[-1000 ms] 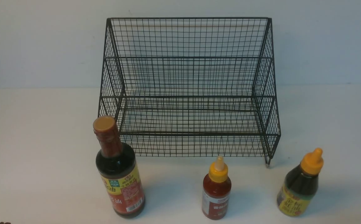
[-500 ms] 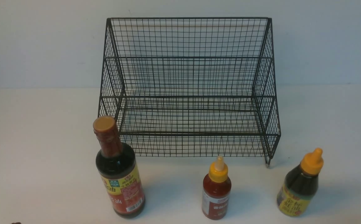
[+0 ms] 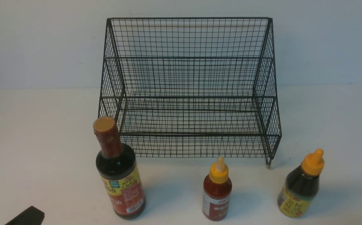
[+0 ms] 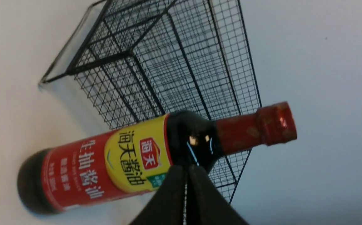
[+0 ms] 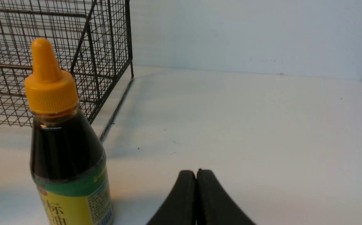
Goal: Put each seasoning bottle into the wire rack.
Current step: Use the left arm to grab the condiment bottle closest to it
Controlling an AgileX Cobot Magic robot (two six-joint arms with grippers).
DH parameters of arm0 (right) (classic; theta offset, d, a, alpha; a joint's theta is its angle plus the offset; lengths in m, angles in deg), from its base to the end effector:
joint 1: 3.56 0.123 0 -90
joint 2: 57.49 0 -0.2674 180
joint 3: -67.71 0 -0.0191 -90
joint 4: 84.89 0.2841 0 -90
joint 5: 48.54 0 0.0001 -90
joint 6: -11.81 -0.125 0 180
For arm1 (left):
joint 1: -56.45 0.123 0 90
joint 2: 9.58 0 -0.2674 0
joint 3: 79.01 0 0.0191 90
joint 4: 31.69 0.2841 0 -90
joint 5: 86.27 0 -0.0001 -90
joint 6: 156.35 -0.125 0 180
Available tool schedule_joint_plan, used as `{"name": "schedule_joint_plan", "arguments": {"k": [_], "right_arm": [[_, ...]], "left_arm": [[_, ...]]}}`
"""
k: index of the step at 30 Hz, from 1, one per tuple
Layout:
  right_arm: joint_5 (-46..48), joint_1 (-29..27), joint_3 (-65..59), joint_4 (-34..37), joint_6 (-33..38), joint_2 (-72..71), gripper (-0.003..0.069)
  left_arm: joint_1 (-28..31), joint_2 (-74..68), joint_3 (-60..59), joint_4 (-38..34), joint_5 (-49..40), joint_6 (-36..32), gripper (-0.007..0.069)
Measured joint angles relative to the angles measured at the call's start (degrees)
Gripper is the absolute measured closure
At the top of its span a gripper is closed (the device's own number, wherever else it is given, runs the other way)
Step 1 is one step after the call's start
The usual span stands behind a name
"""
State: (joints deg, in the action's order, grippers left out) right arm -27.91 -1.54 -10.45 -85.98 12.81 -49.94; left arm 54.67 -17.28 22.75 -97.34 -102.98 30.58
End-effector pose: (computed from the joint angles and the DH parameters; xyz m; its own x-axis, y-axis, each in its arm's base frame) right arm 0.1367 0.0040 0.1632 -0.2799 -0.0451 -0.9590 -0.0387 0.9986 -0.0357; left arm 0.1364 -0.0371 0.1916 -0.2931 -0.9073 -0.3016 0.0422 0.3029 -0.9521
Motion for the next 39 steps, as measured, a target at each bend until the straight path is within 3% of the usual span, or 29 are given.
{"name": "schedule_joint_plan", "arguments": {"k": [1,2,6,10,13,21,23,25,27,30,34,39], "right_arm": [[0.0,0.0,0.0,0.0,0.0,0.0,0.0673],[0.0,0.0,0.0,0.0,0.0,0.0,0.0673],[0.0,0.0,0.0,0.0,0.0,0.0,0.0673],[0.0,0.0,0.0,0.0,0.0,0.0,0.0673],[0.0,0.0,0.0,0.0,0.0,0.0,0.0673],[0.0,0.0,0.0,0.0,0.0,0.0,0.0673],[0.0,0.0,0.0,0.0,0.0,0.0,0.0673],[0.0,0.0,0.0,0.0,0.0,0.0,0.0673],[0.0,0.0,0.0,0.0,0.0,0.0,0.0673],[0.0,0.0,0.0,0.0,0.0,0.0,0.0673],[0.0,0.0,0.0,0.0,0.0,0.0,0.0673],[0.0,0.0,0.0,0.0,0.0,0.0,0.0673]], "left_arm": [[0.0,0.0,0.0,0.0,0.1,-0.45,0.0629],[0.0,0.0,0.75,1.47,-0.58,-9.4,0.0629],[0.0,0.0,6.58,3.27,-6.19,-29.17,0.0629],[0.0,-3.46,14.51,2.9,-9.48,-43.02,0.0623],[0.0,-9.52,17.76,2.86,-10.78,-51.44,0.0574],[0.0,-26.07,20.45,-4.61,-11.77,-69.6,0.0302],[0.0,-32.13,21.36,-10.83,-11.38,-79.5,0.0183],[0.0,-34.4,21.68,-14.42,-11.27,-85.19,0.0126],[0.0,-40.09,22.21,-23.72,-11.09,-98.49,0.0027],[0.0,-46.0,22.69,-29.43,-11.4,-111.06,-0.0029],[0.0,-52.83,23.94,-30.84,-15.91,-120.55,-0.0036],[0.0,-60.98,26.43,-30.95,-20.27,-123.07,-0.0001]]}}
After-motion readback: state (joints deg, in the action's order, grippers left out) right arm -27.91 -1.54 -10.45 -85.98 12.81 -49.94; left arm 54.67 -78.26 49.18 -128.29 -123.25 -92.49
